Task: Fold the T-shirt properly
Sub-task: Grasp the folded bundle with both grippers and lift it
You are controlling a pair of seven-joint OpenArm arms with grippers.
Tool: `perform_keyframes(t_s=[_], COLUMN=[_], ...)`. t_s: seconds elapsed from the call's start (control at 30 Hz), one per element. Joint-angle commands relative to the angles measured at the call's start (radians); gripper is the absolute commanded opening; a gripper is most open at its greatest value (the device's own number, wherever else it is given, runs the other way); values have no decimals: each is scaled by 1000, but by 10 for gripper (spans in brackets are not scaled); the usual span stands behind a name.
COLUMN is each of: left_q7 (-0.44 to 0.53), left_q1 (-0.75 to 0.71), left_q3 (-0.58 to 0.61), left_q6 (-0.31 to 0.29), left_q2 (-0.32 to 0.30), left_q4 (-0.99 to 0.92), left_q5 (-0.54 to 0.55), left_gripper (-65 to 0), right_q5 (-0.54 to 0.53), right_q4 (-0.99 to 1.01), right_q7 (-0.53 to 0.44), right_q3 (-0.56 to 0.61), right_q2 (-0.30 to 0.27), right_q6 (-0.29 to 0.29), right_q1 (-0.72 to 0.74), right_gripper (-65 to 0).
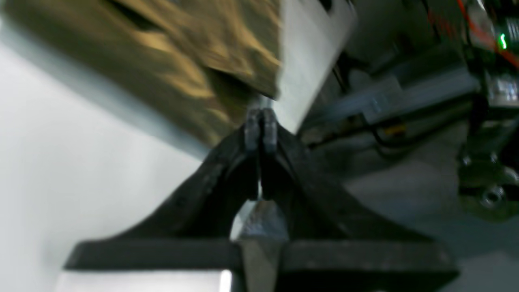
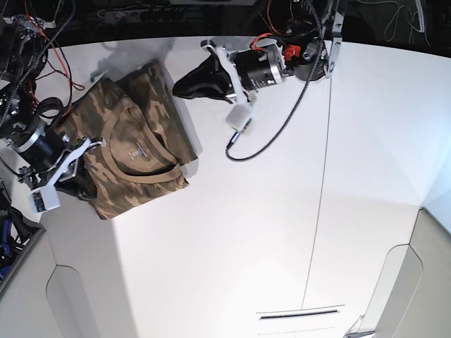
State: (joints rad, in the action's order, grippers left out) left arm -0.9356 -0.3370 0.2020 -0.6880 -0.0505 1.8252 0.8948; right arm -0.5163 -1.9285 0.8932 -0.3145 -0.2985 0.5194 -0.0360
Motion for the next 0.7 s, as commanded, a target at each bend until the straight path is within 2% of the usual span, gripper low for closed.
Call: perform_keyframes(t_s=[0.0, 0.17, 0.27, 0.33, 0.43, 0.67], left_q7=[31, 145, 170, 185, 211, 214], left_q1=[5, 25, 69, 95, 127, 191], left_q3=[37, 221, 289, 311, 315, 315], left_q6=[-10, -10, 74, 122, 156, 157], left_q2=[4, 9, 18, 23, 23, 23], left_q4=[19, 19, 13, 0, -39, -157], left_q5=[-2, -271, -399, -422, -422, -422], left_gripper=[-650, -650, -650, -650, -650, -650], right_q5=[-14, -14, -6, 4, -4, -25], right_q4=[-9, 74, 197, 298, 461, 800], right_q7=[-28, -75, -87, -90, -90, -90], right_q3=[-24, -56, -56, -56, -56, -39], right_q2=[-6, -6, -7, -6, -6, -6], right_q6=[0, 1, 1, 1, 1, 43], right_q1=[14, 25, 76, 129, 222, 407], right_gripper=[-650, -650, -650, -650, -650, -650])
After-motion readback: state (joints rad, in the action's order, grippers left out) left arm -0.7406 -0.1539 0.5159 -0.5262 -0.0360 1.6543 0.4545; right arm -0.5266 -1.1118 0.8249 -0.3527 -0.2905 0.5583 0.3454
